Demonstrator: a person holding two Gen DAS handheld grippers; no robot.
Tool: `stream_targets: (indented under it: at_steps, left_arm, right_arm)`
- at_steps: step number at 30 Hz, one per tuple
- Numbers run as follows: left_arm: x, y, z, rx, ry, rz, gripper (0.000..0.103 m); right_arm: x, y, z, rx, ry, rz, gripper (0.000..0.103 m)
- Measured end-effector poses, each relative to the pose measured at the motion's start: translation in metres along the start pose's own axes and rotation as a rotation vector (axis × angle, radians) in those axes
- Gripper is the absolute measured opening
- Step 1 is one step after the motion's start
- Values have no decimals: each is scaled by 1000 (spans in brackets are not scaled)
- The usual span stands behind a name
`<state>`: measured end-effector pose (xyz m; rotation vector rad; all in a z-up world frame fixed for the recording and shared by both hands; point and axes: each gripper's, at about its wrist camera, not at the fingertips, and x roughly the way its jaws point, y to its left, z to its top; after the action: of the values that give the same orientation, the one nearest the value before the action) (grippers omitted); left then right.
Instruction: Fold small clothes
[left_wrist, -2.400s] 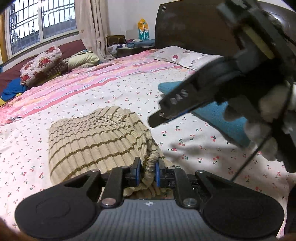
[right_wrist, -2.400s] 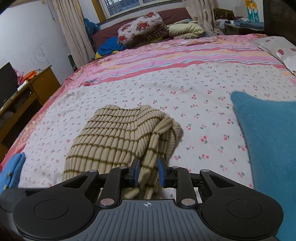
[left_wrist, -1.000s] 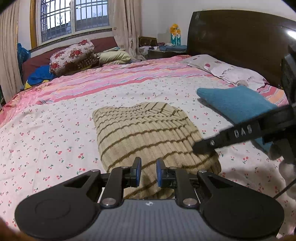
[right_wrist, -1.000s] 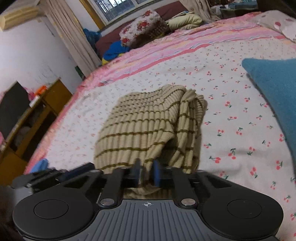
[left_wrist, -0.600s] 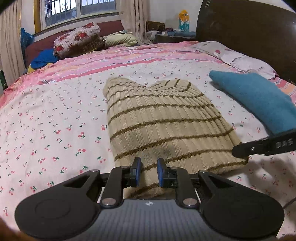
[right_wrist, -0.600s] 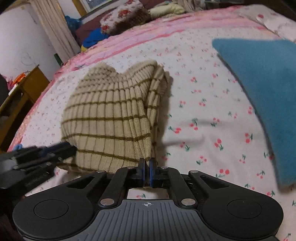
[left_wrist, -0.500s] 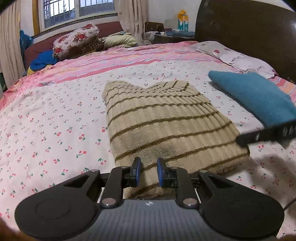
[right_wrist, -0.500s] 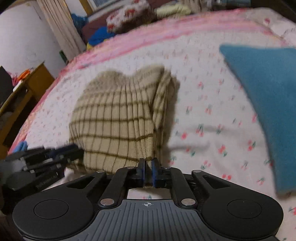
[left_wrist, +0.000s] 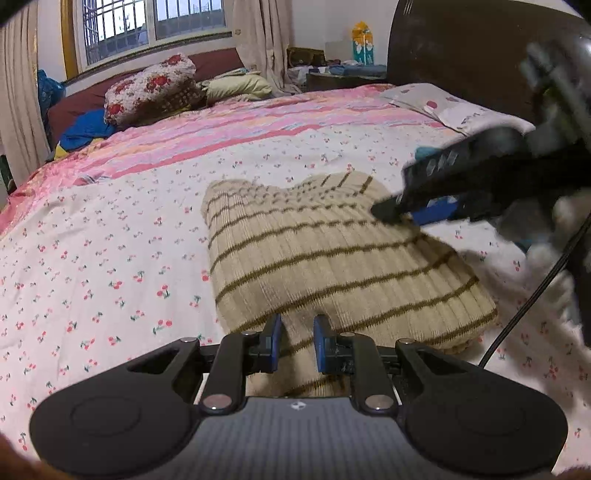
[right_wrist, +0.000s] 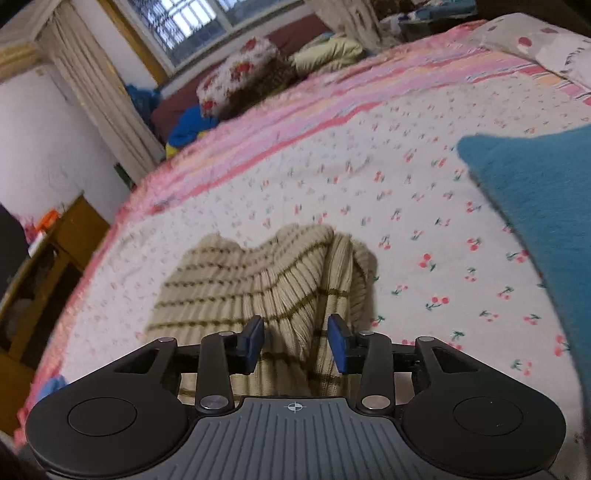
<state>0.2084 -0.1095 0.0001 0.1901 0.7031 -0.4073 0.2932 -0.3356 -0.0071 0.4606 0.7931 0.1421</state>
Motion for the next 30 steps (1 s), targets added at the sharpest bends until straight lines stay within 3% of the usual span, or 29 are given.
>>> stream_targets:
  at_steps: [3,4,5,6,9,13,17,21,25,30]
  left_arm:
    - [-1,0,3,-12,-13,5,25]
    - [-1,1,4,-19,-12,7,25]
    - [0,1,5,-22,-12,11,25]
    - [0,1,6,-24,-14,14,25]
    - [-2,2,8,-42,-40,17,25]
    - [3,3,11,-60,-51,13,27]
    - [21,-3,5,-4,26,48,28]
    - [13,-1,6,-5,25,35,28]
    - [7,2,7,-11,8,34,28]
    - [0,5,22,-52,-72,30,28]
  right_arm:
    - [8,-3,-6,-12,3,-5,41]
    - [7,-4,-7,-7,-1,-2,38]
    - [5,-4,-7,-3,-4,13,21]
    - [3,-4,-6,8,1,35,12]
    - [-13,-2,-3,0,-40,60,10]
    - [-38,-9,-3,5,-98,51,10]
    - [-8,-13,-11,-11,7,-18,11]
    - [-5,-5,-12,-62,0,-48,16]
    - [-9,-6,-6,-61,-24,-32,17]
    - [-3,-1,-2,-58,-42,-46,24]
